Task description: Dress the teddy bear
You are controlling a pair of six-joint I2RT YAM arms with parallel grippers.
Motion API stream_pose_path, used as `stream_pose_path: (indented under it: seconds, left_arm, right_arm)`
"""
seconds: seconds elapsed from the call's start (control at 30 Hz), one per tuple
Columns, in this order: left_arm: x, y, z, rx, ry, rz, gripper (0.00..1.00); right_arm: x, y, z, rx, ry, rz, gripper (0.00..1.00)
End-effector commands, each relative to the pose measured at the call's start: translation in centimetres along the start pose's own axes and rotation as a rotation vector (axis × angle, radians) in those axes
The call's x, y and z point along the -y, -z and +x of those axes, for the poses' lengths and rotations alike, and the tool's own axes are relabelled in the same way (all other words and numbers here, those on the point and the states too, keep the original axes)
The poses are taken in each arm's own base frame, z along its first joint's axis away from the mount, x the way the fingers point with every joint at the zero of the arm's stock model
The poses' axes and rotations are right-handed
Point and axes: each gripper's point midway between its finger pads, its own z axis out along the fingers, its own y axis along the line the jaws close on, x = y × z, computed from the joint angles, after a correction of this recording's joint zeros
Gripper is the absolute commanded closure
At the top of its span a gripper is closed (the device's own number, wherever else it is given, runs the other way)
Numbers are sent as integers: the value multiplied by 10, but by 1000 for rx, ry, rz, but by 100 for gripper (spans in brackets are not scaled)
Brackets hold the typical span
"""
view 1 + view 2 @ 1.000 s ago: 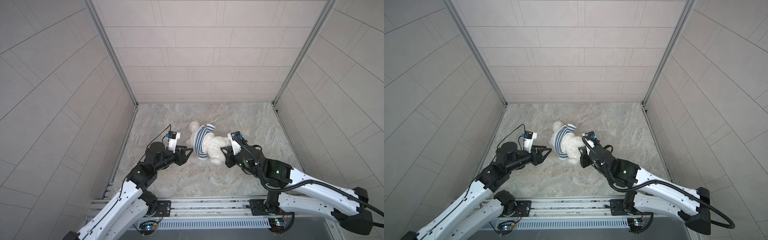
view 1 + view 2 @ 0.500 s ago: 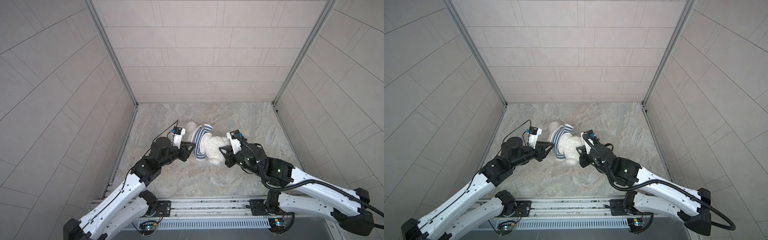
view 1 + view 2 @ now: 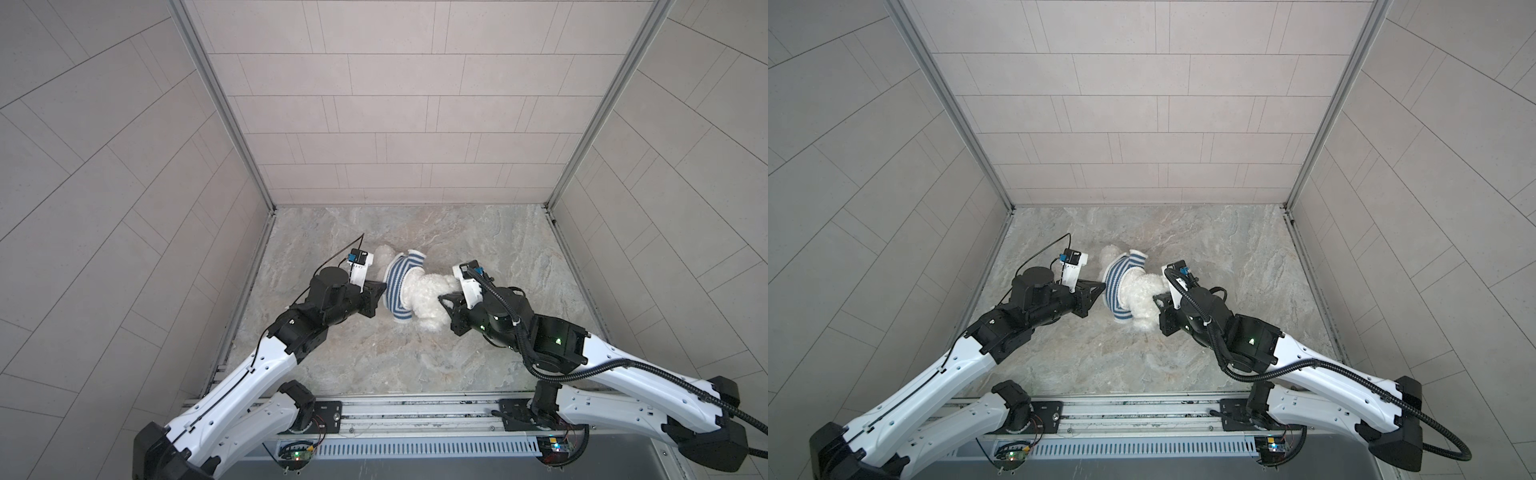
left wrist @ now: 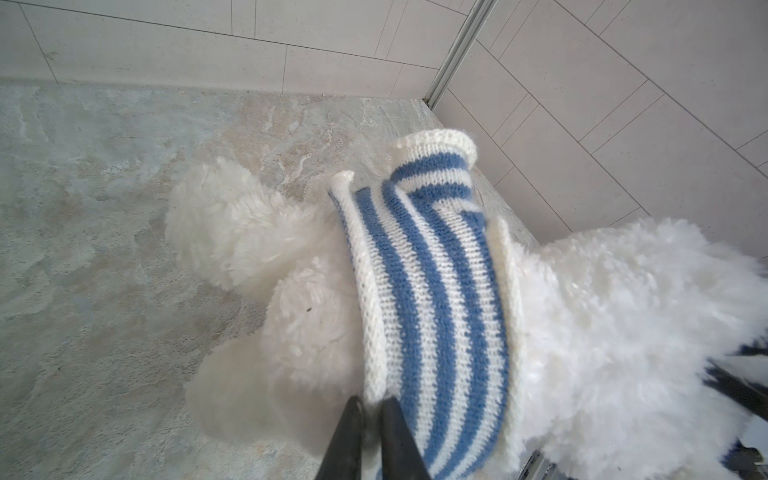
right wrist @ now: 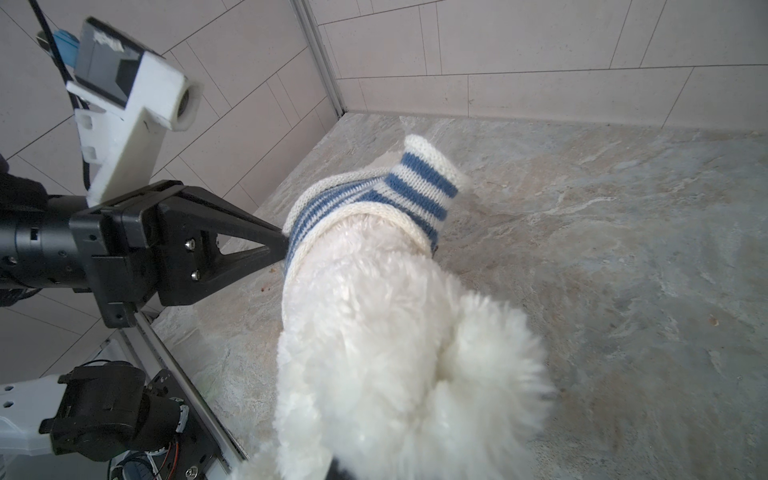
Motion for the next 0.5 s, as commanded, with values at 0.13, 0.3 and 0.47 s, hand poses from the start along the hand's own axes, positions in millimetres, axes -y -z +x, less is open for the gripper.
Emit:
stream_pose_path:
  seconds: [0.13,0.3,0.47]
  left_arm:
    - [-8,6,-10,20,-7,-66,100]
    - [-41,5,-4,7,81,-151,100]
    - [-61,6,-11,42,118,-196,100]
  right_arm:
    - [-1,10,-15,65,-17,-17,100]
    - [0,16,-17,69,-12,-17,100]
    - [1,18,-16,68,-5,-19,100]
